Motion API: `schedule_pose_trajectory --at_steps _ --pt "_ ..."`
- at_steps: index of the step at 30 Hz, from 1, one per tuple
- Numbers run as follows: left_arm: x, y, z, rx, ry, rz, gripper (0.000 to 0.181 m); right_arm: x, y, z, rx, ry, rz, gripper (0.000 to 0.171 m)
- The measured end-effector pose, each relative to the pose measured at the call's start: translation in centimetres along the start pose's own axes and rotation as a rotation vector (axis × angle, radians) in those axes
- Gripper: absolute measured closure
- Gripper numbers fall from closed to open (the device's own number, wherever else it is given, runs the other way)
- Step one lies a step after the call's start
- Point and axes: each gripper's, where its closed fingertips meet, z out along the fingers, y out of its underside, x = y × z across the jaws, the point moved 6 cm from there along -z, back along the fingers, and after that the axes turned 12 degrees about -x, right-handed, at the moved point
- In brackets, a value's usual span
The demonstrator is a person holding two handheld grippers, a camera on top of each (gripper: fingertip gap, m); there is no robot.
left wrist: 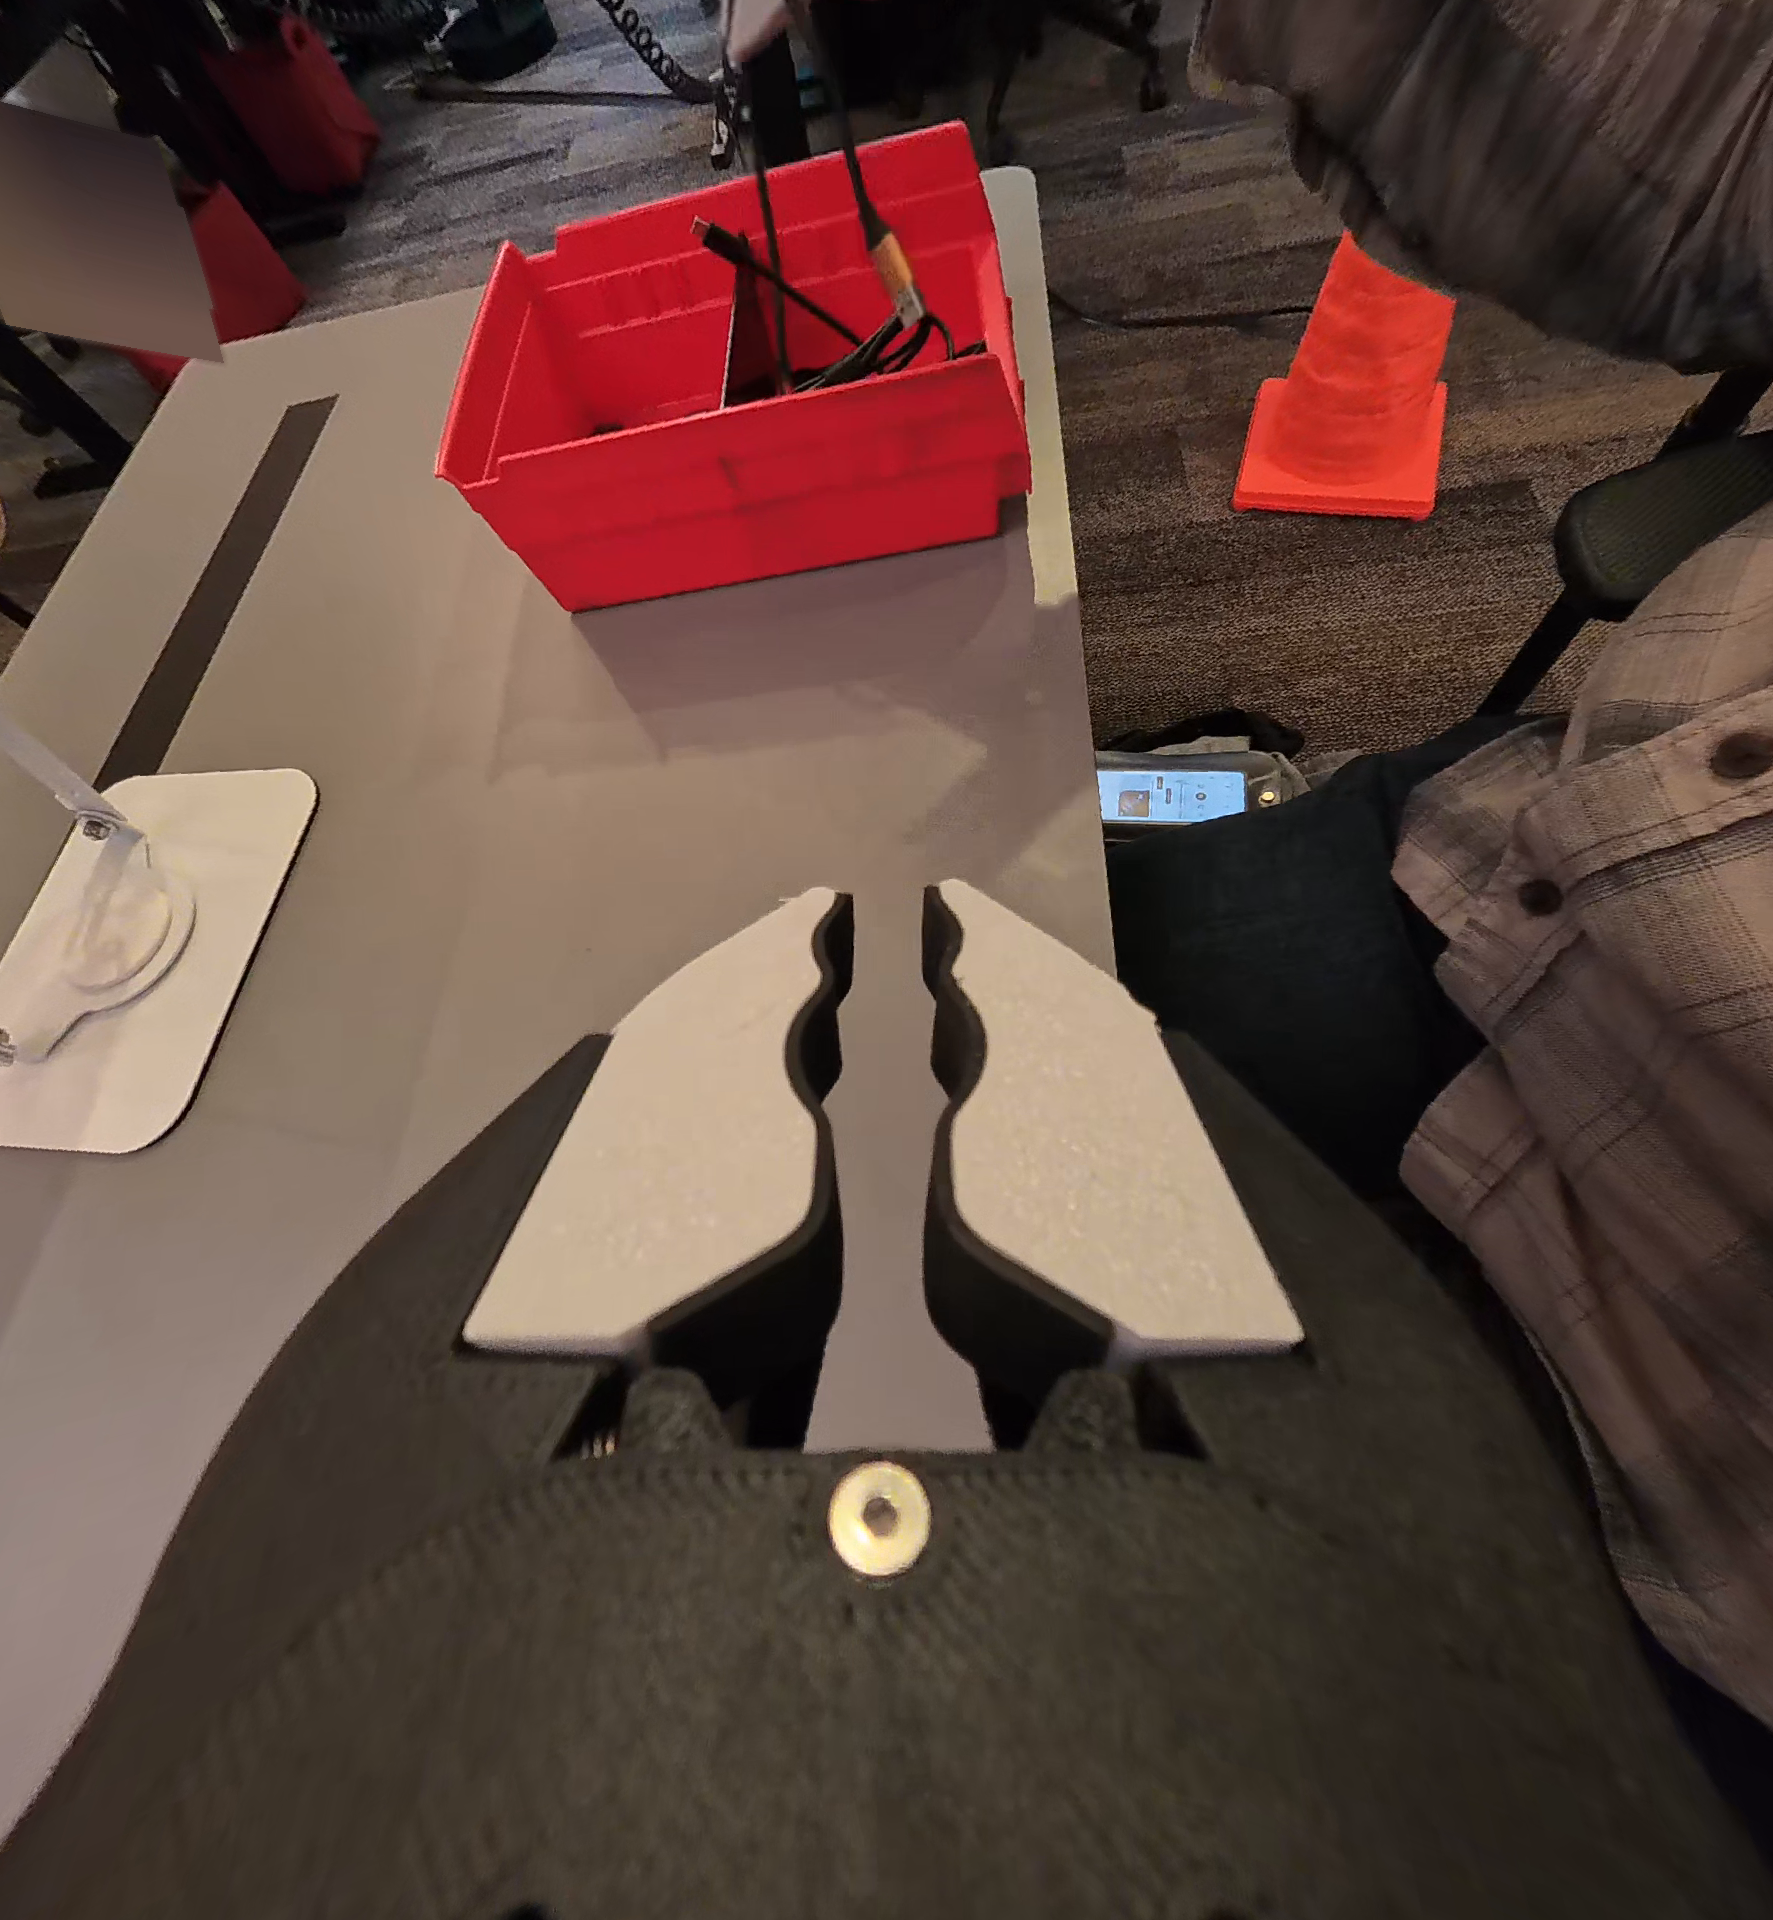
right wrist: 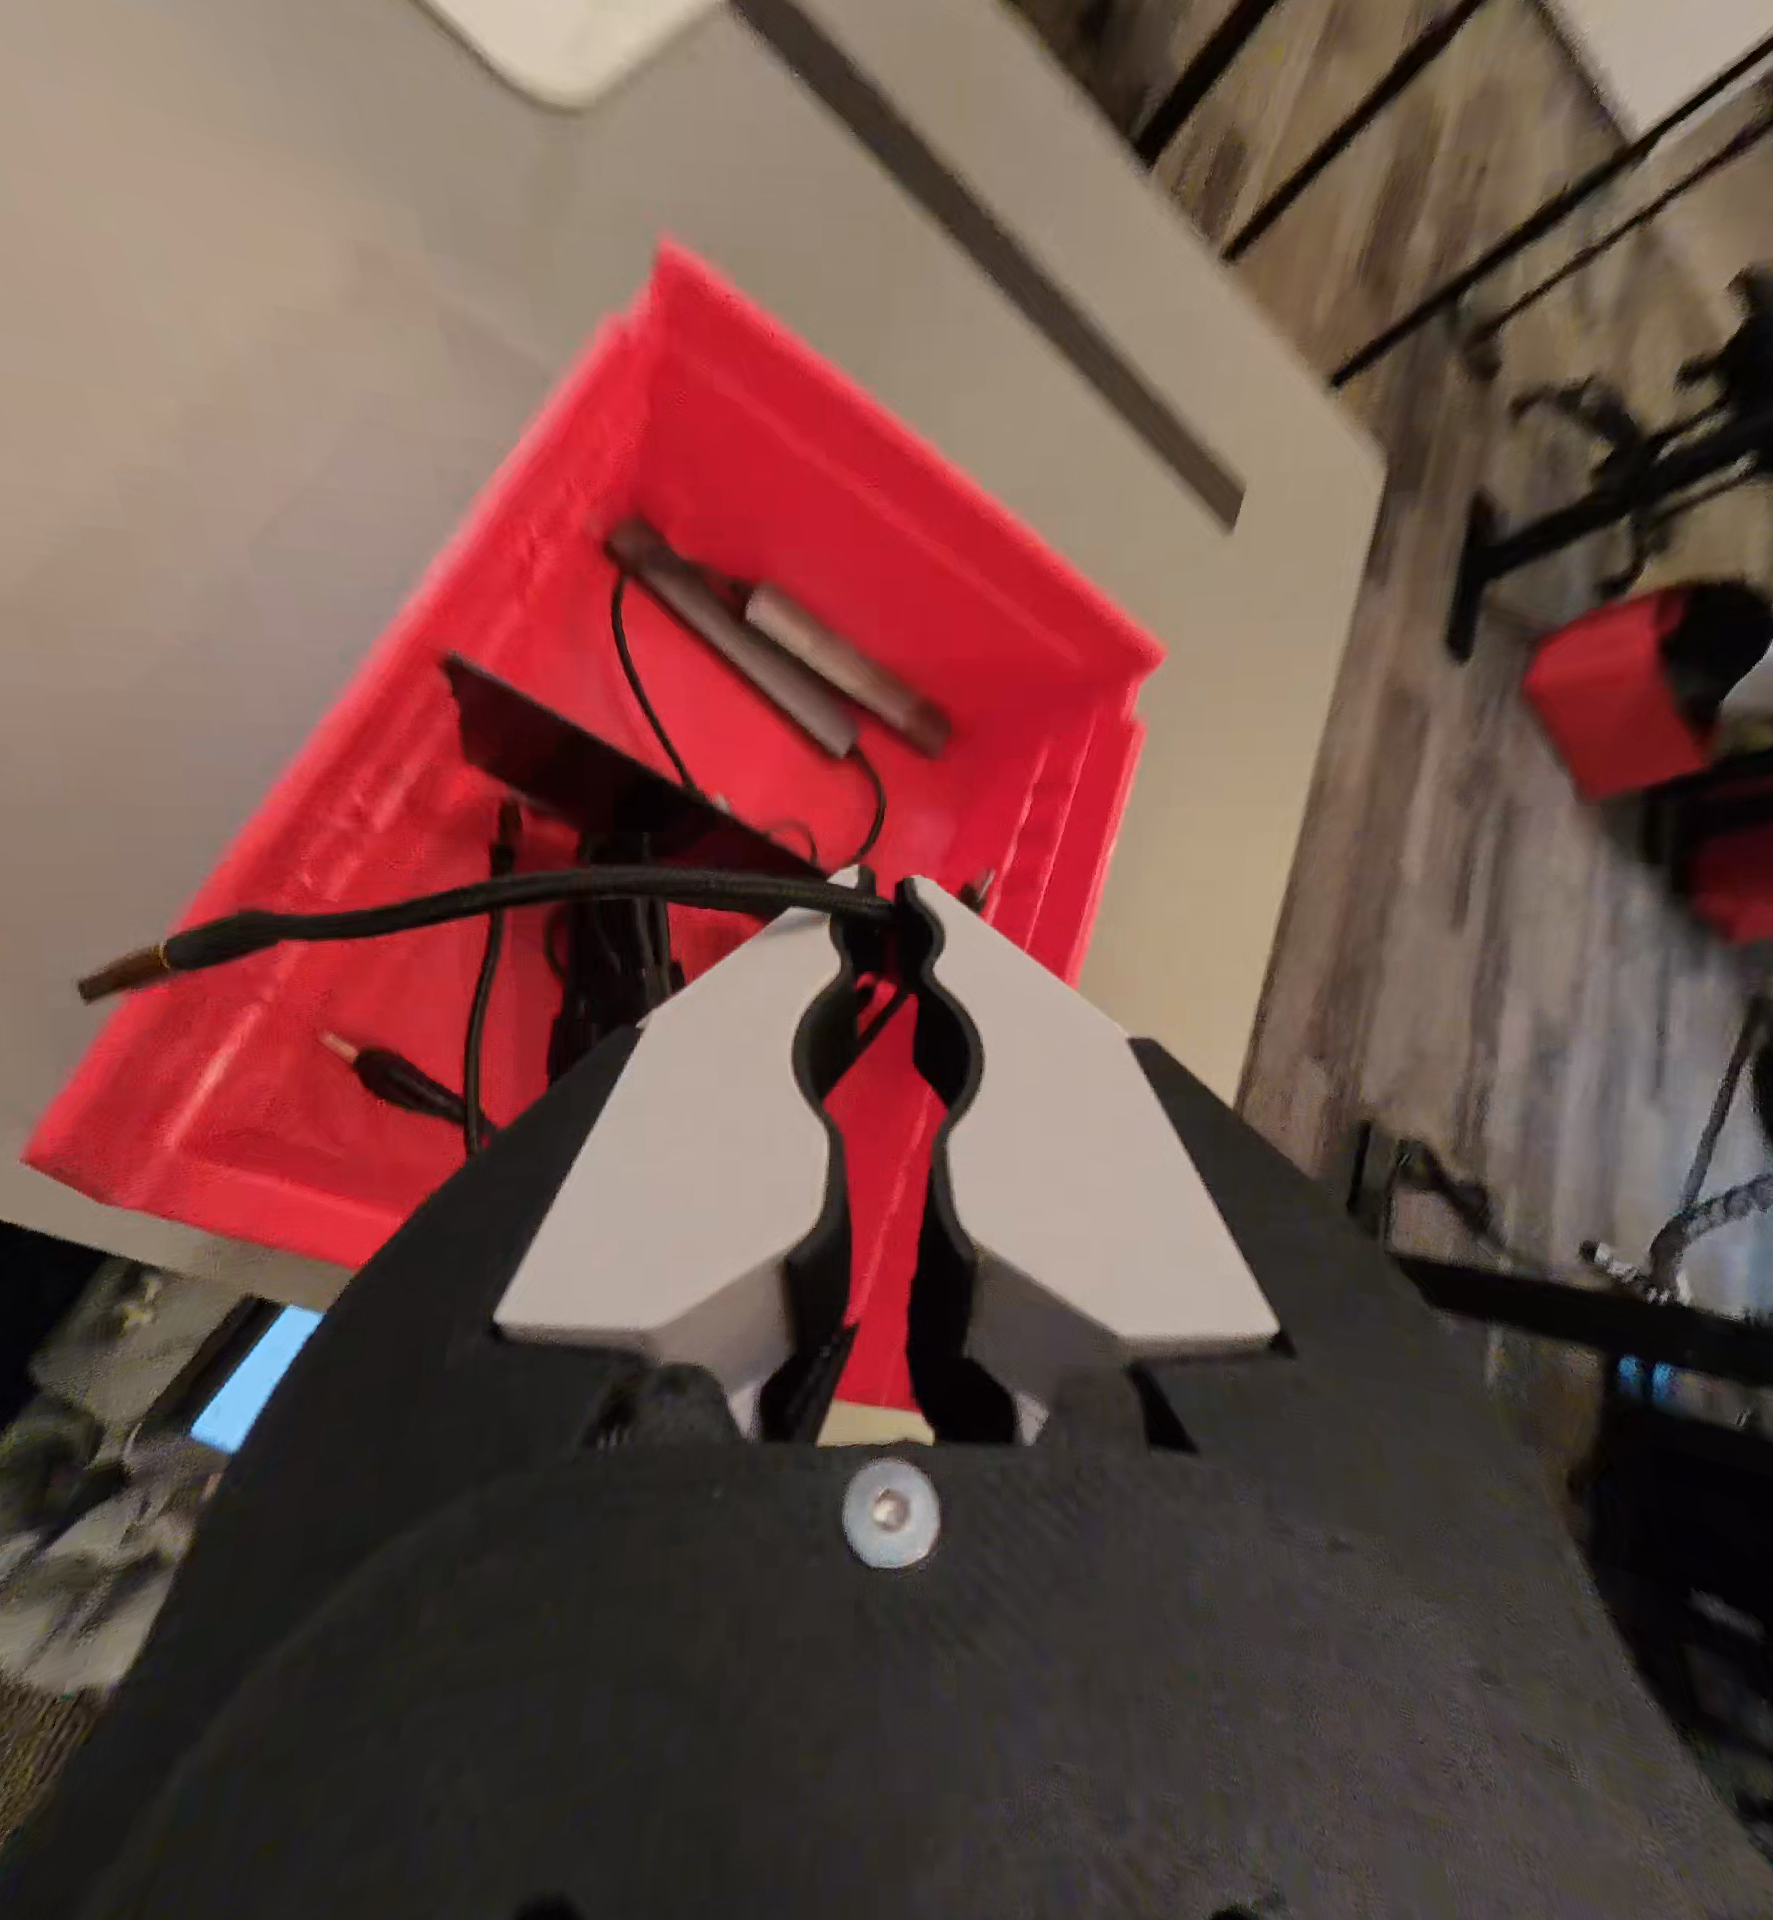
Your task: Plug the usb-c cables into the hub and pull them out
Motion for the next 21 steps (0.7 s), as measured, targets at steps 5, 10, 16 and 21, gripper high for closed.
schedule_pose_trajectory --at_steps 5,10,16,21 --pt "-0.1 0.5 0.5 -0.043 -0.006 0.006 0.169 -1.2 2.7 5.5 -0.186 -0.018 -0.065 0.171" --pt "-0.3 1.4 0.8 -0.093 -0.02 0.011 0.167 -2.1 5.2 9.6 -0.346 0.033 -0.135 0.167" --pt "-0.6 1.9 0.8 -0.118 -0.026 0.008 0.167 -2.9 7.0 10.3 -0.502 -0.116 -0.149 0.148" --pt "-1.3 2.2 0.1 -0.141 -0.066 -0.006 0.165 -1.8 6.0 7.2 -0.455 -0.169 -0.125 0.116"
